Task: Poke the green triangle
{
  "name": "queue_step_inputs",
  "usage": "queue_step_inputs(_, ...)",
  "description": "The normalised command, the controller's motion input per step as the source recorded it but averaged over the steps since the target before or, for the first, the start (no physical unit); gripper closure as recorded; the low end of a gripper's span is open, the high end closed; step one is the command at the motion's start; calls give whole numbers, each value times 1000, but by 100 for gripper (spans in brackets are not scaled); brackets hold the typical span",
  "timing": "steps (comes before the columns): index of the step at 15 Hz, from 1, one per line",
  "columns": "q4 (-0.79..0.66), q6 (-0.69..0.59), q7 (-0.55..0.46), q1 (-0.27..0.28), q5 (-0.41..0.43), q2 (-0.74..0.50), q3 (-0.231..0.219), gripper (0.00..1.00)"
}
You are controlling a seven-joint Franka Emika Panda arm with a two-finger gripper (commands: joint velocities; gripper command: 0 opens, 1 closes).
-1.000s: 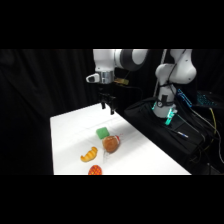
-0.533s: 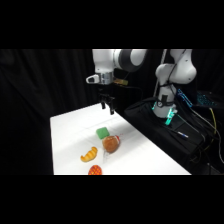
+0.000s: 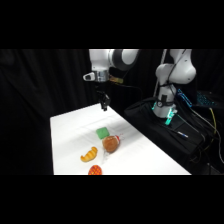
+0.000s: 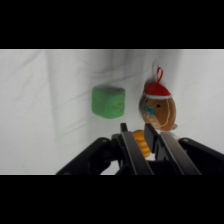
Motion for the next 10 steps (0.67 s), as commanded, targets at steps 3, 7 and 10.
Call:
queue_step_inputs(3,247,86,-128,-33,132,299,2,100)
queue_step_inputs(7,284,138,-133,-67,183,389,36,95)
queue_step_inputs(10,241,187,-221,-133,275,368,99,96)
